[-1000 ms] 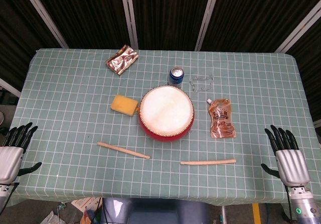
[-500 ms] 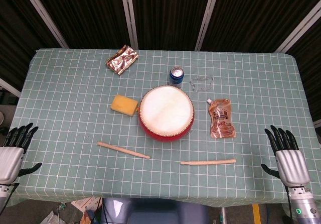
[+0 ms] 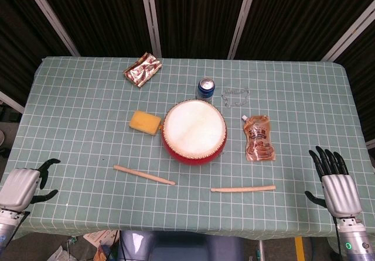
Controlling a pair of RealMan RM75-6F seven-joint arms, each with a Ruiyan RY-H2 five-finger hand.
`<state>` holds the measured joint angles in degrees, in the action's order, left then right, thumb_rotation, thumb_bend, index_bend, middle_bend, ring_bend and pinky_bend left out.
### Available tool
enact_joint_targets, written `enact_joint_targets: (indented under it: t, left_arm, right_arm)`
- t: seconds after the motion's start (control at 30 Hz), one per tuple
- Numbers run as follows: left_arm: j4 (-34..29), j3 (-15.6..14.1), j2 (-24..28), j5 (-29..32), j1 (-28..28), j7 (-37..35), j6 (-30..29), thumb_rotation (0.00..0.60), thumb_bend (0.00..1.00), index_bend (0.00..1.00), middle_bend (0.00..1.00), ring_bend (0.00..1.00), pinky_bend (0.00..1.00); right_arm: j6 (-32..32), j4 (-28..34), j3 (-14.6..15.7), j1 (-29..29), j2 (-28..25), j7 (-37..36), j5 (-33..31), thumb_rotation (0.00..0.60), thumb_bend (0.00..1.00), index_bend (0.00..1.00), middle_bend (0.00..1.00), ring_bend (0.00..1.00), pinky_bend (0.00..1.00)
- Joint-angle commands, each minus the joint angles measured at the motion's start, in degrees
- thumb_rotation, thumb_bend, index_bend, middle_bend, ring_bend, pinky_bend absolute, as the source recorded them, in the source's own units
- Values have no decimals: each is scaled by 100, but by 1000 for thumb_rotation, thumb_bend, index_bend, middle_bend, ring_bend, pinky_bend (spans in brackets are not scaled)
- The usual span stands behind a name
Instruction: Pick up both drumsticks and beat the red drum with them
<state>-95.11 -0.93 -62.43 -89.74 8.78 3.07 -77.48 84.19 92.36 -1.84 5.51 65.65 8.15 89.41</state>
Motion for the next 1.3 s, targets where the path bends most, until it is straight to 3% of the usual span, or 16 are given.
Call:
enact_joint_targets:
  t: [0.03, 0.2, 0.43, 0.97, 1.3]
  left_arm:
    - [-216, 134, -53, 320, 363, 450, 562, 600, 167, 419, 1000, 1000, 1000]
    - [-390, 383, -338, 954, 812, 1098, 1266, 600, 197, 447, 1000, 1000, 1000]
    - [-397, 597, -867, 1520, 1274, 2055, 1662, 600, 206, 455, 1000, 1000, 1000]
    - [213, 694, -2228, 2482, 2045, 3411, 2048, 600, 259, 478, 1000, 1000, 1000]
    - [415, 747, -2687, 2992, 2342, 3769, 2012, 600, 273, 481, 1000, 1000, 1000]
  right_arm:
    - [-4, -1, 1, 3, 4, 1, 2, 600, 154, 0, 0, 0, 61]
    - [-20, 4, -6, 4, -1, -23, -29, 600, 155, 0, 0, 0, 61]
    - [-43, 10, -4, 18, -15, -59, -23, 600, 154, 0, 0, 0, 61]
    - [-75, 29, -2, 34, -36, -157, -32, 600, 154, 0, 0, 0, 62]
    - [-86, 40, -3, 40, -43, -188, -39, 600, 155, 0, 0, 0, 62]
